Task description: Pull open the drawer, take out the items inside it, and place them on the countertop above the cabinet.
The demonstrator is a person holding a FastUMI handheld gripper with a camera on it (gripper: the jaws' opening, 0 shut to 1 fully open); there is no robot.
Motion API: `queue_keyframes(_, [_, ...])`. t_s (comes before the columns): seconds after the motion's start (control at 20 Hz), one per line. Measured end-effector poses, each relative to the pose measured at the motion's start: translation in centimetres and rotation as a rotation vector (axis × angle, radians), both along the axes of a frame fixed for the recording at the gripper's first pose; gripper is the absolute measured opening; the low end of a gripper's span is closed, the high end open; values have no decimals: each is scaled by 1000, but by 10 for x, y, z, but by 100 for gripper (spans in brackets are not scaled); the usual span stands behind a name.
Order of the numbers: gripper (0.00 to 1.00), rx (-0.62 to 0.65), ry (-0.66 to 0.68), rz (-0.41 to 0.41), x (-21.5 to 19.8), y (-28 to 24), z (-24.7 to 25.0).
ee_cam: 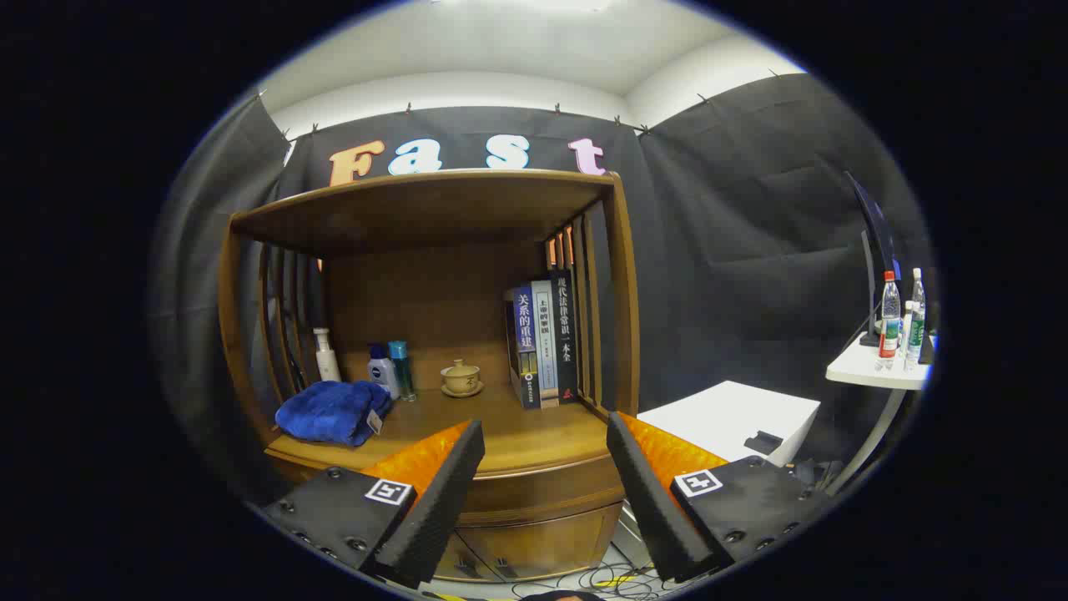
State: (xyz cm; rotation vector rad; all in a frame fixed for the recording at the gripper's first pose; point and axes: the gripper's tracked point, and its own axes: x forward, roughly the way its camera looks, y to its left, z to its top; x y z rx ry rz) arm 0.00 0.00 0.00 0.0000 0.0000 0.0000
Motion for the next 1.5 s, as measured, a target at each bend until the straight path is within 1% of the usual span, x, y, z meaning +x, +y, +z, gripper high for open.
queue_keyframes(0.15, [98,-22,-10,8,0,2,1])
queue_keyframes(0.55, [98,-5,-3,11,1,3,-4])
queue_keyframes(1.0, [98,-34,7,11,2,5,-9])
queue_keyframes(1.2, [98,-31,23,9,5,7,-21])
queue_keyframes(1.35, [98,-53,35,-2,8,7,-31])
queue_keyframes(1.5, [98,-70,52,5,11,12,-40])
